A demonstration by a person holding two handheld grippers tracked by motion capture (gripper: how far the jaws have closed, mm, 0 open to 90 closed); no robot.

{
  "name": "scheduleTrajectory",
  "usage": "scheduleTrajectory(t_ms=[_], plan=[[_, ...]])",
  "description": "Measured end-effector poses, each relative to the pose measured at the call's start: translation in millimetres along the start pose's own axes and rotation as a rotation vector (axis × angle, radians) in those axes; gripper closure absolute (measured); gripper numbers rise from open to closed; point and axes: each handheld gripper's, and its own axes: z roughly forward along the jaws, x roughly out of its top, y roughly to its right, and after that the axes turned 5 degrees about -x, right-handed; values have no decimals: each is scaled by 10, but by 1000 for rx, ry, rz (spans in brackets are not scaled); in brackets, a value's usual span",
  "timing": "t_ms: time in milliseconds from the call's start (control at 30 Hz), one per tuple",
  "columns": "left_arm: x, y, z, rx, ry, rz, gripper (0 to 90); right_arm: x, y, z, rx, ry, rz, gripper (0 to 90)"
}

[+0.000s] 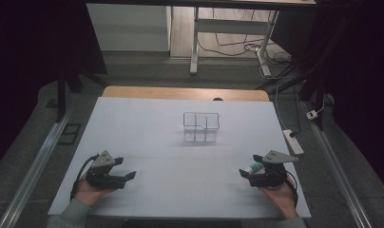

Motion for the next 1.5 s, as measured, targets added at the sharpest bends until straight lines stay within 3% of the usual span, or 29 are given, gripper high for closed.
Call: scheduleTrajectory(t_ms=[1500], plan=[[-4,0,1,7,-6,11,220,4,-44,1,-14,10,-21,185]])
